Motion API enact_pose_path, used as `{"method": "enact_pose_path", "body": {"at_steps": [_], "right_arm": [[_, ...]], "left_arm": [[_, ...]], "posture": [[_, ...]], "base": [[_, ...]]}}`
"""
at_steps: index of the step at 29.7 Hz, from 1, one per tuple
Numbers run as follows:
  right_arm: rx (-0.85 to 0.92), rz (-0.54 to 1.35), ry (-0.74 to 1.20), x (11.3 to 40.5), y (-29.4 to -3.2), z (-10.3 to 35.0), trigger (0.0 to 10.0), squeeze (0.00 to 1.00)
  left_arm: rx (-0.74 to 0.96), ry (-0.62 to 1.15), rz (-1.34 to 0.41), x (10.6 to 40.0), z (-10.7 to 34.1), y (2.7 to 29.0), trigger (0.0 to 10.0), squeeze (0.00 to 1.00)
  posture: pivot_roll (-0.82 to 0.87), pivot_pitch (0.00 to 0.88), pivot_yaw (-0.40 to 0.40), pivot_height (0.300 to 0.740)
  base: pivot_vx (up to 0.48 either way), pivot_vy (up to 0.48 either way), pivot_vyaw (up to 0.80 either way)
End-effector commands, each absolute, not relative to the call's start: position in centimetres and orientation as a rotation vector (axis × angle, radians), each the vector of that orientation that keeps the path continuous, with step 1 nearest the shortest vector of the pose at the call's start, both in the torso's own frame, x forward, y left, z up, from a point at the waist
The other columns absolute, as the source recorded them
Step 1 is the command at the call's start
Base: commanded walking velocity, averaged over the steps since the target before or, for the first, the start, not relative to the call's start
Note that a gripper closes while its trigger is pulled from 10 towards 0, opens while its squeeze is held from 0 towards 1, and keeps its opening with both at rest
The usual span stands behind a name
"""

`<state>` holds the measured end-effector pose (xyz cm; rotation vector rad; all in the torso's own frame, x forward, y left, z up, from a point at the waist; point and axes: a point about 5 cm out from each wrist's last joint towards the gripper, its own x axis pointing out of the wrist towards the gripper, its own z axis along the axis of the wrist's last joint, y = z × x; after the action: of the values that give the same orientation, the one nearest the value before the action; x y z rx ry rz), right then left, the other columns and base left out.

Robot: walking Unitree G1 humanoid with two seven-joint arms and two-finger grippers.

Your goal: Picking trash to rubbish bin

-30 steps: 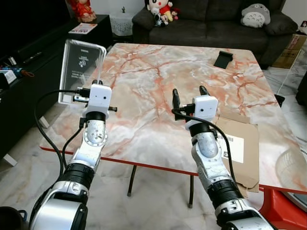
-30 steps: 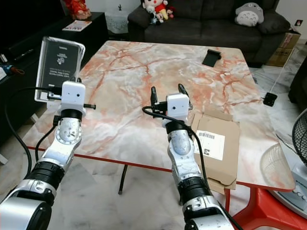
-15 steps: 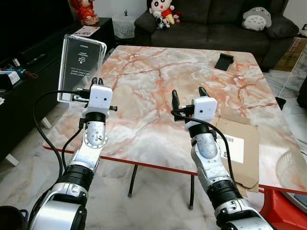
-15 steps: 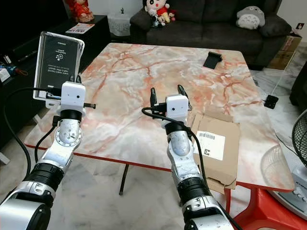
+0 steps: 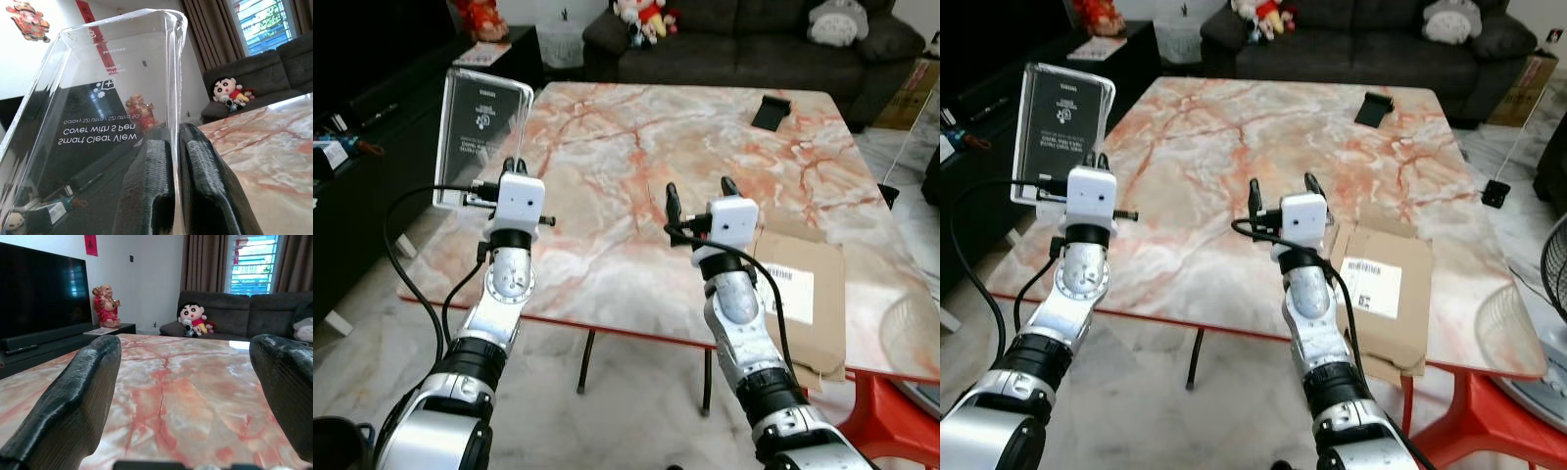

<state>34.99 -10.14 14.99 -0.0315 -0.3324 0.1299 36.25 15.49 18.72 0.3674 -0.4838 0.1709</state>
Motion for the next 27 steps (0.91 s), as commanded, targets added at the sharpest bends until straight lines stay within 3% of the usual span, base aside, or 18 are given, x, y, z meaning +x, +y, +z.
{"method": "enact_pose_path", "body": {"at_steps": [1,24,27], "right_arm": [[-0.024,0.126,-0.341,35.1,-10.1,15.2,10.0,0.0],[-0.026,0.117,-0.324,35.0,-10.6,14.8,10.0,0.0],[0.014,0.105,-0.251,34.9,-11.1,13.4,10.0,0.0]], "left_arm": [[0.37,-0.488,0.179,36.3,18.8,15.7,10.0,0.0],[0.367,-0.465,0.192,36.4,18.5,16.1,10.0,0.0],[0.35,-0.398,0.209,36.6,17.6,16.6,10.0,0.0]], "posture": [[-0.1,0.0,0.022,0.74],[-0.1,0.0,0.011,0.74],[-0.1,0.0,0.007,0.74]], "base": [[-0.262,0.0,0.0],[-0.248,0.0,0.0],[0.0,0.0,0.0]]}}
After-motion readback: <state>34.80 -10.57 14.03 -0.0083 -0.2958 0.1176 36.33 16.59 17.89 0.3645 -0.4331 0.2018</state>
